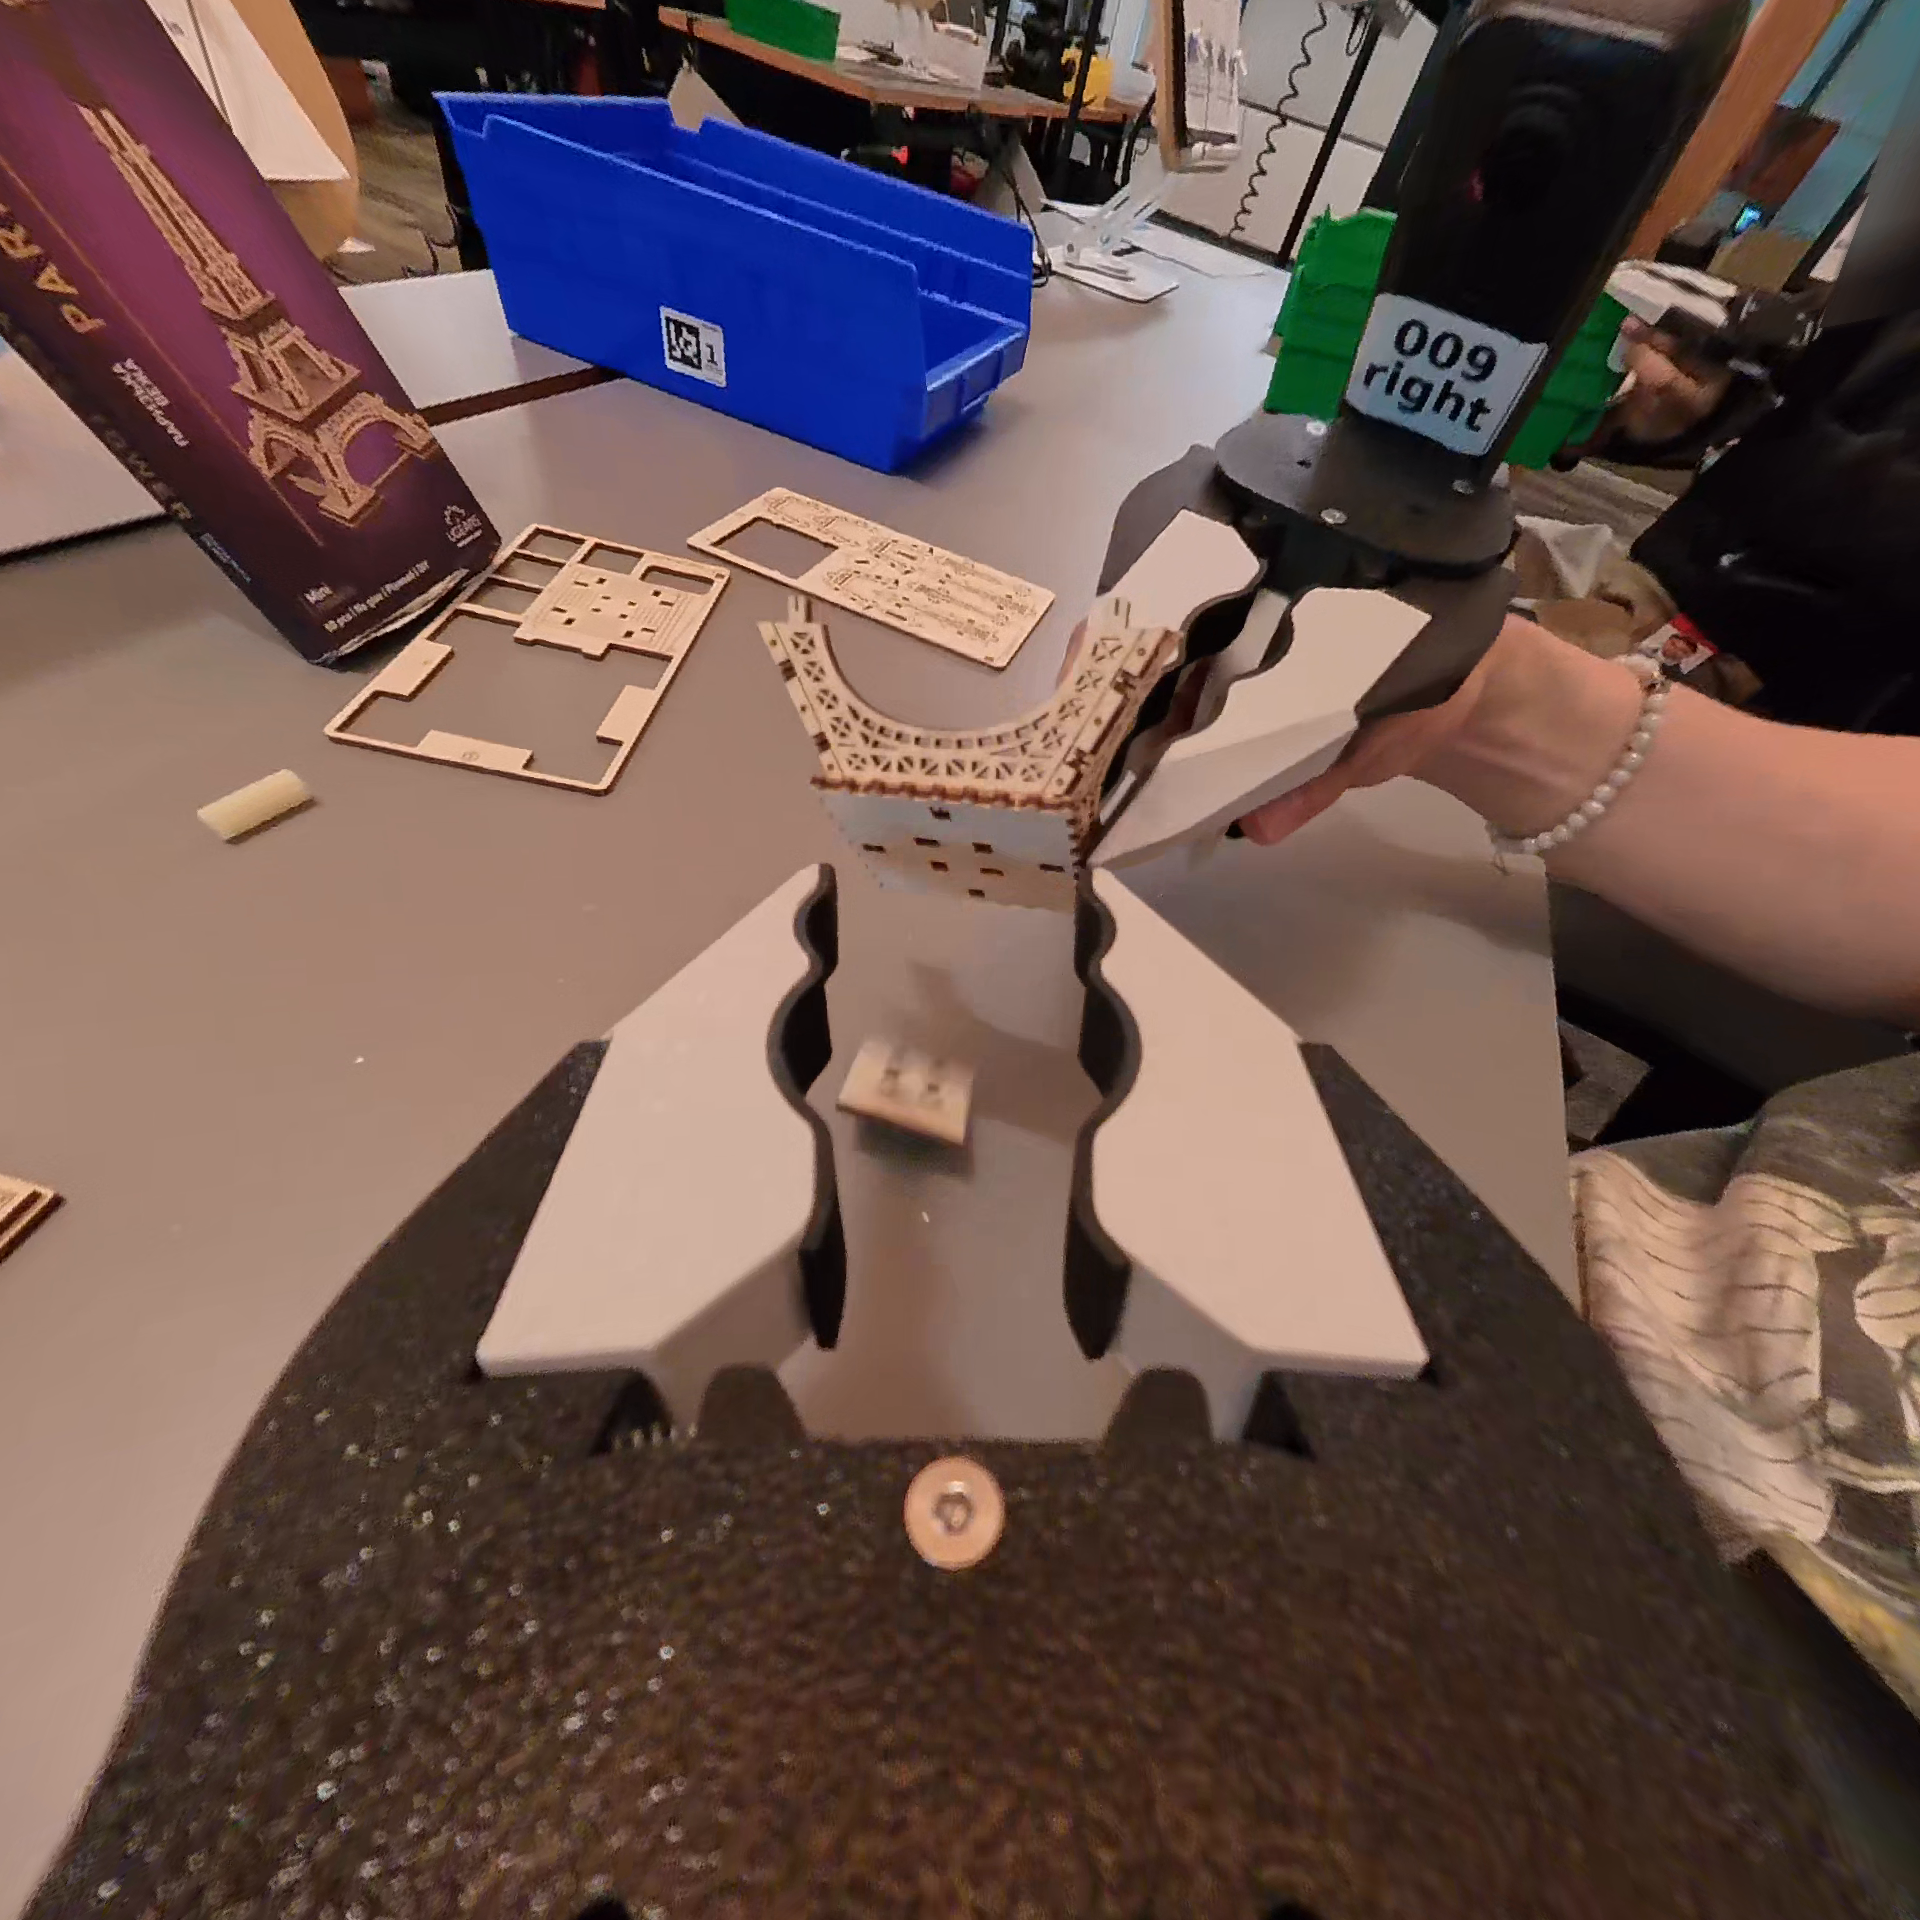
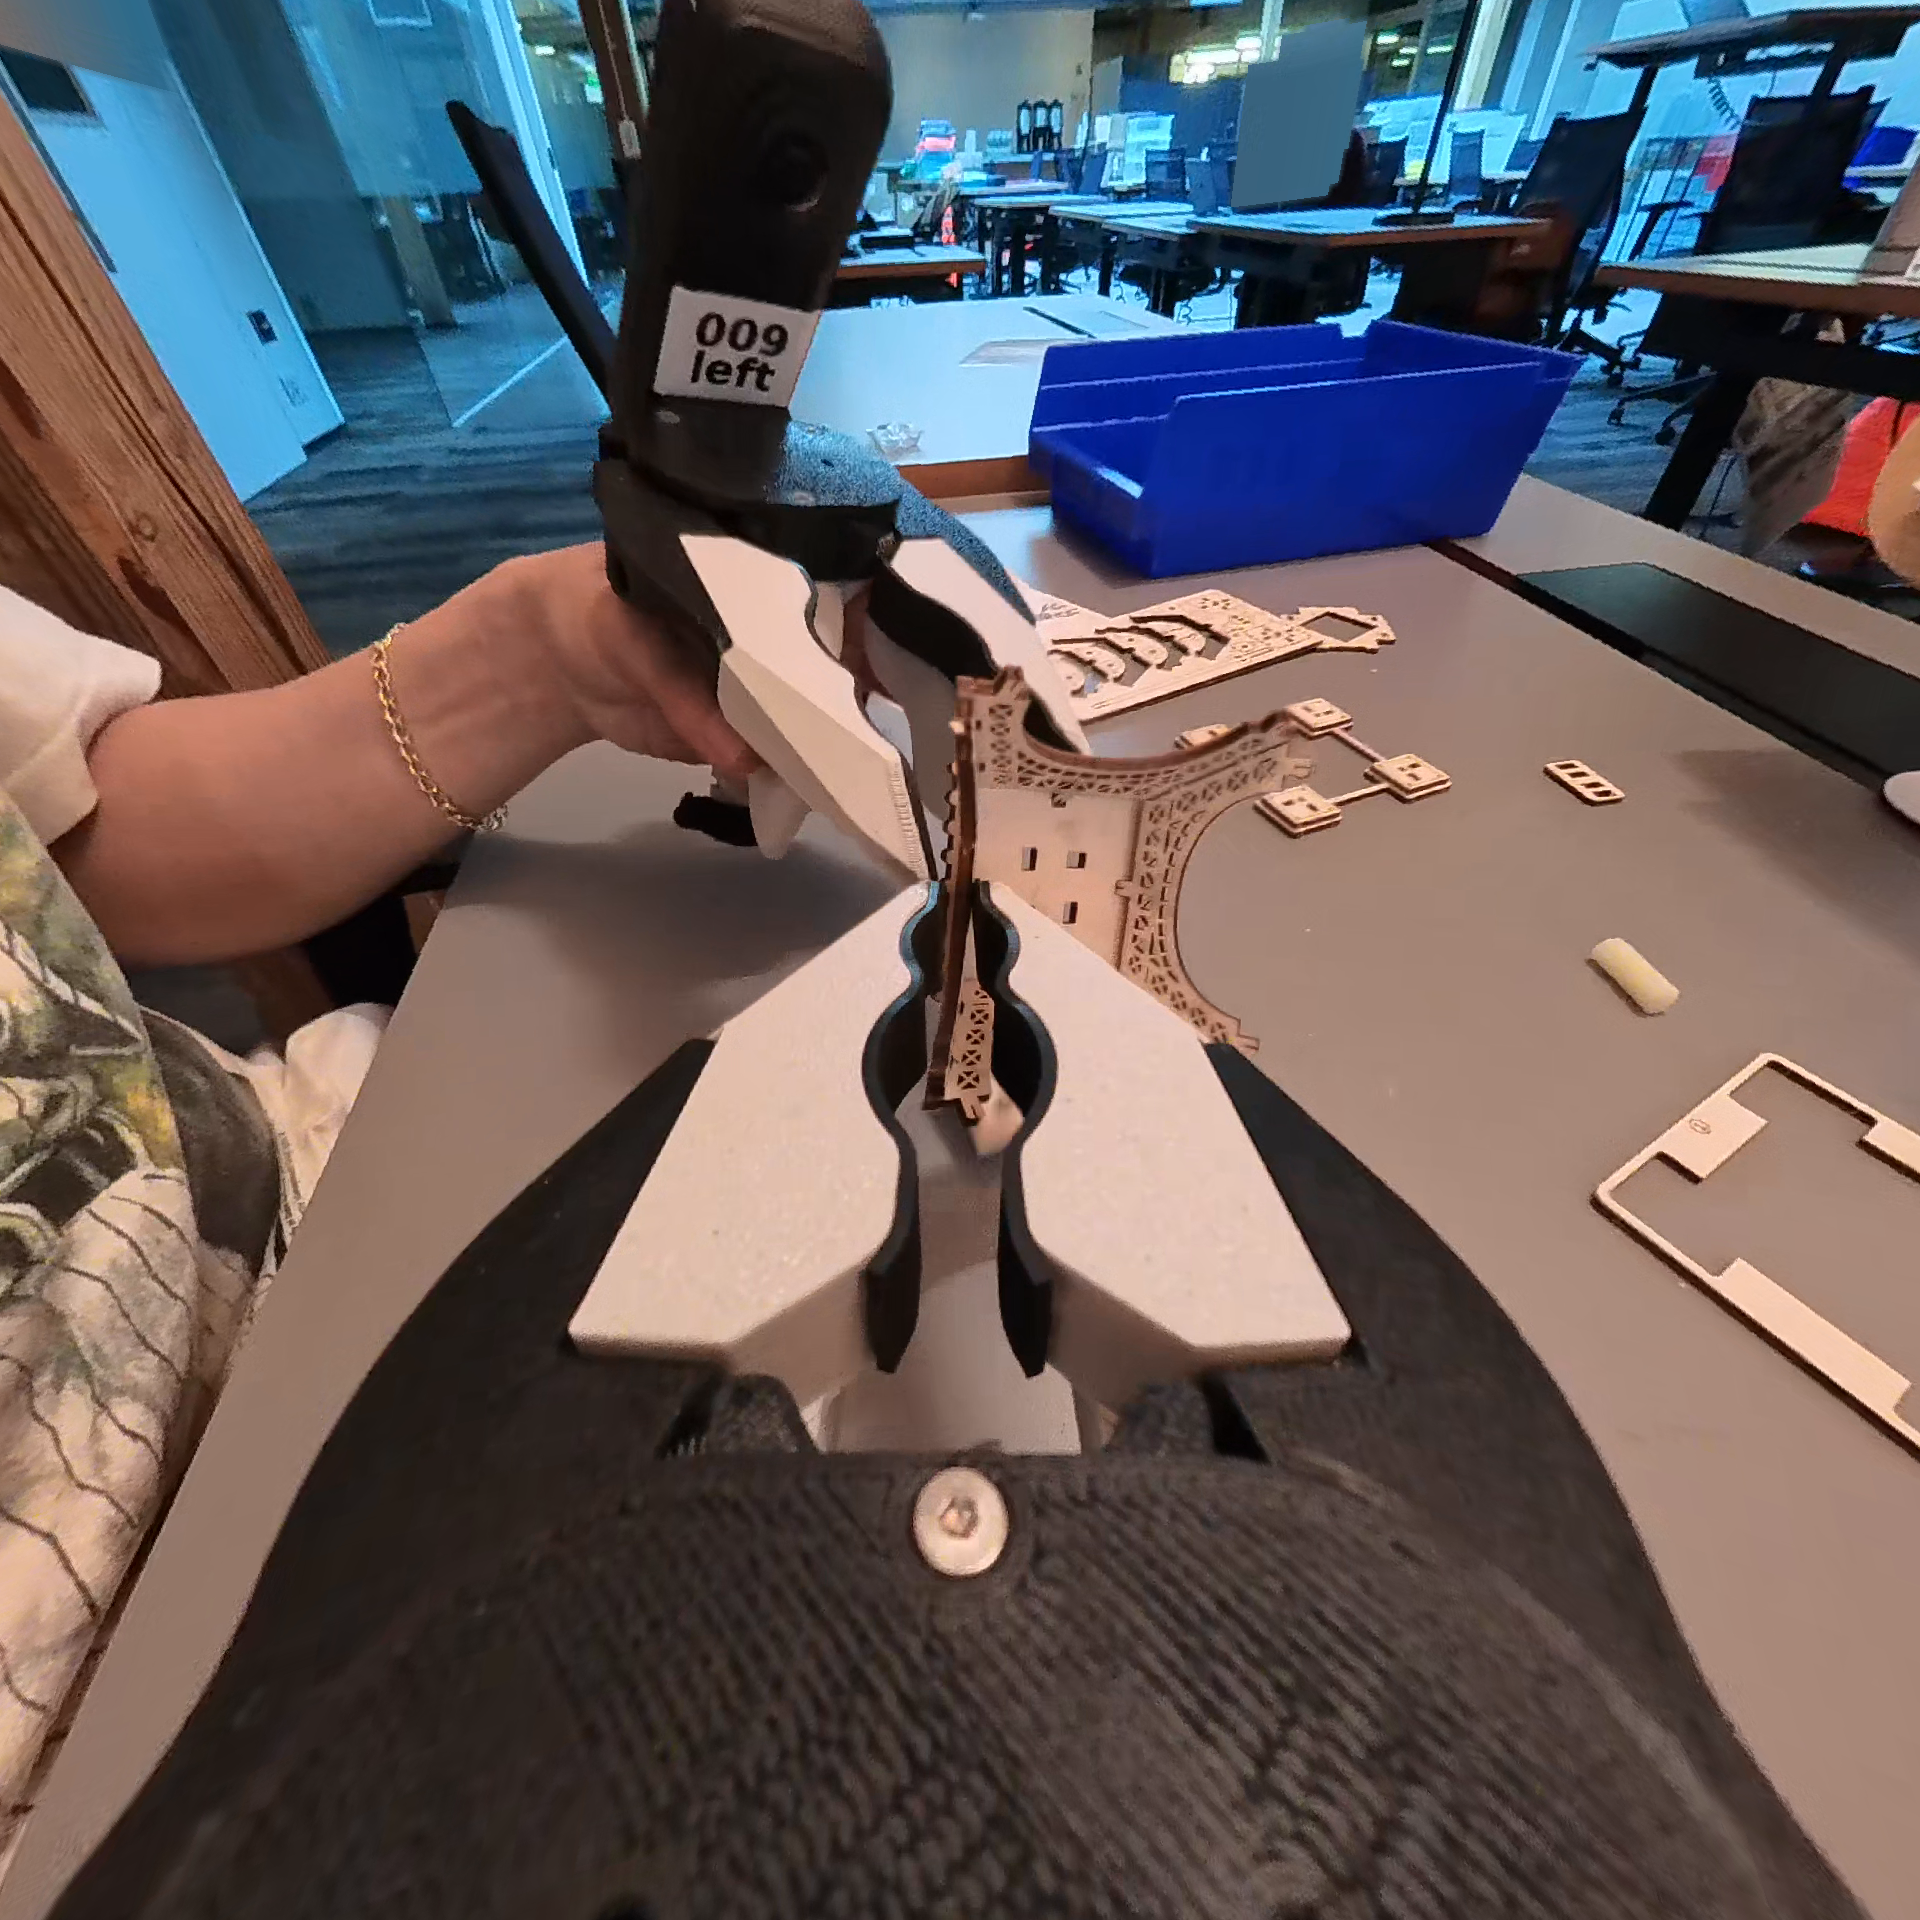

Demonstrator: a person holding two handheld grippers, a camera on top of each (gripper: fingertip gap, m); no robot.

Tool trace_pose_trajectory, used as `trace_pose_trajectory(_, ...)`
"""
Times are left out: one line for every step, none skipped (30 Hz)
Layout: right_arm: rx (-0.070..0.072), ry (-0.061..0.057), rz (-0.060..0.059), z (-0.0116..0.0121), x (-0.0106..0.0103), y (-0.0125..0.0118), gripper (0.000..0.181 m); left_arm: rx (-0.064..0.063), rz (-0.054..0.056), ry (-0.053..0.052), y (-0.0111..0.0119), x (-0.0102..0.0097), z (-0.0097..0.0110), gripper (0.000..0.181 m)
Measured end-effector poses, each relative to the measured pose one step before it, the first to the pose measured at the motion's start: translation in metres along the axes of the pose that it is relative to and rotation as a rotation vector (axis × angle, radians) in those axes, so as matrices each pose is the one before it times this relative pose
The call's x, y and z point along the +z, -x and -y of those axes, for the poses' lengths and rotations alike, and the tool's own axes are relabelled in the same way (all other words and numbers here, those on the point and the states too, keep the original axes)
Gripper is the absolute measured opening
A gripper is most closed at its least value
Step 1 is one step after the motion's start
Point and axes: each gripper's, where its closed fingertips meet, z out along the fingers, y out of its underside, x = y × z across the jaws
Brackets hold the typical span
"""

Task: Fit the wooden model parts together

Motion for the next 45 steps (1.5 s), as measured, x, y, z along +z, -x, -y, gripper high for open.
trace_pose_trajectory(-0.0076,0.0126,-0.0039,-0.0023,0.00057,-0.00059,0.002,0.0076,0.008,0.0164,0.00197,-0.00048,-0.00381,0.034)
trace_pose_trajectory(-0.0069,0.0208,-0.0196,-0.00364,0.00027,-0.00324,0.002,0.014,0.0165,0.0315,0.00328,-0.00034,-0.00628,0.03)
trace_pose_trajectory(-0.006,0.0272,-0.0308,-0.00433,-0.00007,-0.00519,0.002,0.0147,0.02,0.049,0.00371,-0.00052,-0.00908,0.031)
trace_pose_trajectory(-0.0088,0.0306,-0.0211,-0.0046,-0.00009,-0.00349,0.002,0.0137,0.0206,0.0575,0.00398,-0.00074,-0.01022,0.035)
trace_pose_trajectory(-0.0186,0.0308,-0.0069,-0.00426,0.00016,-0.00068,0.002,0.0137,0.0265,0.054,0.00478,-0.00092,-0.00968,0.042)
trace_pose_trajectory(-0.0266,0.0279,-0.0108,-0.00325,0.00039,-0.0003,0.002,0.0173,0.0309,0.0434,0.0052,-0.0012,-0.00806,0.045)
trace_pose_trajectory(-0.031,0.024,-0.0103,-0.00182,0.00067,0.00074,0.002,0.019,0.0293,0.0288,0.00474,-0.00157,-0.0059,0.047)
trace_pose_trajectory(-0.0292,0.0177,-0.0021,-0.00065,0.00102,0.00228,0.002,0.017,0.0191,0.0162,0.00334,-0.00178,-0.0041,0.047)
trace_pose_trajectory(-0.0211,0.0115,0.0024,0.00037,0.00132,0.00303,0.002,0.01,0.0095,0.0037,0.00179,-0.00212,-0.00192,0.047)
trace_pose_trajectory(-0.0146,0.0063,-0.0032,0.00116,0.00125,0.00206,0.002,0.0008,0.0027,-0.013,0.00081,-0.00246,0.00094,0.048)
trace_pose_trajectory(-0.0194,-0.0002,-0.0071,0.00219,0.00079,0.00181,0.002,-0.0034,-0.0082,-0.0249,-0.00102,-0.00265,0.00284,0.048)
trace_pose_trajectory(-0.0275,0.0,-0.0087,0.00212,0.00049,0.00191,0.002,-0.0023,-0.0167,-0.0266,-0.00232,-0.00258,0.00295,0.049)
trace_pose_trajectory(-0.0315,0.0059,-0.0052,0.00121,0.00014,0.00231,0.002,-0.0012,-0.0148,-0.0177,-0.00214,-0.00223,0.00134,0.049)
trace_pose_trajectory(-0.0332,0.0176,-0.0122,-0.00062,-0.00026,0.00095,0.002,-0.001,-0.0039,-0.001,-0.00011,-0.00141,-0.00128,0.049)
trace_pose_trajectory(-0.039,0.0353,-0.0274,-0.00359,-0.00061,-0.00178,0.002,-0.0024,0.0049,0.0174,0.00109,-0.00031,-0.00394,0.049)
trace_pose_trajectory(-0.0473,0.0467,-0.0392,-0.00583,-0.00114,-0.00406,0.002,-0.004,0.0012,0.0292,0.00035,0.00101,-0.00542,0.049)
trace_pose_trajectory(-0.045,0.0443,-0.0455,-0.00616,-0.00147,-0.00524,0.002,-0.0055,-0.0077,0.0283,-0.00188,0.0023,-0.00423,0.051)
trace_pose_trajectory(-0.0339,0.0399,-0.0355,-0.00611,-0.00124,-0.00409,0.002,-0.0104,-0.0137,0.0191,-0.00436,0.00353,-0.00168,0.053)
trace_pose_trajectory(-0.022,0.0349,-0.0187,-0.00562,-0.00077,-0.00179,0.002,-0.0184,-0.0089,0.0124,-0.00513,0.00466,0.00082,0.055)
trace_pose_trajectory(-0.0198,0.0297,-0.0103,-0.00507,-0.00044,-0.00032,0.002,-0.0186,-0.0031,0.0103,-0.00509,0.00556,0.00197,0.057)
trace_pose_trajectory(-0.0275,0.0215,-0.0187,-0.00352,-0.0006,-0.00089,0.003,-0.0128,-0.0013,0.015,-0.00511,0.00583,0.00119,0.059)
trace_pose_trajectory(-0.036,0.0164,-0.0261,-0.00228,-0.0009,-0.00112,0.002,-0.0011,0.0015,0.0238,-0.00444,0.00544,-0.00034,0.06)
trace_pose_trajectory(-0.0379,0.016,-0.0286,-0.00183,-0.00081,-0.00124,0.002,0.0096,0.012,0.025,-0.00244,0.00463,-0.00101,0.061)
trace_pose_trajectory(-0.0384,0.0198,-0.0256,-0.00243,-0.00045,-0.0008,0.002,0.0173,0.0198,0.0236,-0.00062,0.00358,-0.00116,0.061)
trace_pose_trajectory(-0.0382,0.0245,-0.0175,-0.00342,-0.00002,0.00041,0.003,0.0148,0.0254,0.025,0.00132,0.00273,-0.00179,0.061)
trace_pose_trajectory(-0.0351,0.0312,-0.0024,-0.00487,0.00038,0.00221,0.003,0.0075,0.0234,0.0253,0.00184,0.00233,-0.00185,0.062)
trace_pose_trajectory(-0.029,0.0327,0.0054,-0.00557,0.00053,0.00276,0.003,0.0007,0.0139,0.0196,0.00087,0.00219,-0.00113,0.062)
trace_pose_trajectory(-0.019,0.0243,0.0029,-0.00474,0.00052,0.00194,0.003,-0.0035,0.0023,0.0166,-0.00095,0.0023,-0.00059,0.062)
trace_pose_trajectory(-0.0065,0.011,0.0051,-0.00309,0.00035,0.00167,0.003,-0.0058,-0.0001,0.0169,-0.00126,0.00244,-0.00065,0.062)
trace_pose_trajectory(0.005,0.0016,0.0126,-0.00182,0.00017,0.00193,0.003,-0.0024,0.0058,0.0183,-0.00048,0.00241,-0.00069,0.062)
trace_pose_trajectory(0.0095,0.003,0.0197,-0.00191,0.00014,0.00251,0.003,0.0057,0.0107,0.0151,0.00012,0.0022,-0.00033,0.062)
trace_pose_trajectory(0.0056,0.0041,0.006,-0.00193,-0.00009,0.00023,0.003,0.0091,0.0094,0.0101,-0.00012,0.00176,0.0003,0.061)
trace_pose_trajectory(-0.0003,0.0031,-0.0062,-0.00149,-0.00031,-0.00162,0.003,0.0064,0.0031,0.0078,-0.00103,0.00148,0.00046,0.06)
trace_pose_trajectory(0.0001,0.0056,0.0021,-0.00191,-0.00026,-0.00051,0.003,0.0013,-0.0027,0.0043,-0.00133,0.00108,0.00097,0.058)
trace_pose_trajectory(0.0011,0.0086,0.0126,-0.00199,0.00007,0.00104,0.003,-0.0028,-0.0043,0.0017,-0.0009,0.0008,0.00092,0.054)
trace_pose_trajectory(-0.0045,0.0067,0.0058,-0.00139,0.00025,0.0006,0.003,-0.0018,-0.0109,0.0032,-0.00154,0.00055,0.00038,0.051)
trace_pose_trajectory(-0.011,0.0067,0.0029,-0.00105,0.0003,0.00063,0.003,-0.0019,-0.0088,0.0025,-0.00089,0.00014,0.00022,0.048)
trace_pose_trajectory(-0.0112,0.0099,0.0072,-0.00112,0.00065,0.00149,0.003,0.0013,0.0017,0.0018,0.00089,-0.00054,-0.00028,0.041)
trace_pose_trajectory(-0.0115,0.0114,0.0068,-0.00102,0.00068,0.00143,0.003,0.0016,0.0027,-0.0011,0.00127,-0.00113,-0.00024,0.031)
trace_pose_trajectory(-0.0129,0.0083,0.0009,-0.00049,0.00068,0.00059,0.003,-0.0017,0.003,-0.0068,0.0018,-0.00171,0.00045,0.031)
trace_pose_trajectory(-0.011,0.0051,0.004,0.00018,0.00062,0.00109,0.003,-0.0057,0.0029,-0.0095,0.00216,-0.00221,0.00097,0.031)
trace_pose_trajectory(-0.0087,0.0023,0.0117,0.00087,0.00075,0.00221,0.003,-0.0046,0.0004,-0.0094,0.0021,-0.00265,0.00108,0.031)
trace_pose_trajectory(-0.0097,0.0028,0.0155,0.00124,0.00105,0.00285,0.003,-0.001,-0.0041,-0.0073,0.00173,-0.00304,0.00085,0.031)
trace_pose_trajectory(-0.0139,0.0052,0.0163,0.00118,0.00138,0.00317,0.003,-0.0009,-0.0029,-0.0046,0.00212,-0.00393,0.00062,0.031)
trace_pose_trajectory(-0.0145,0.0056,0.0138,0.00158,0.00169,0.00276,0.003,-0.0021,0.0065,-0.0041,0.00353,-0.00487,0.00107,0.031)
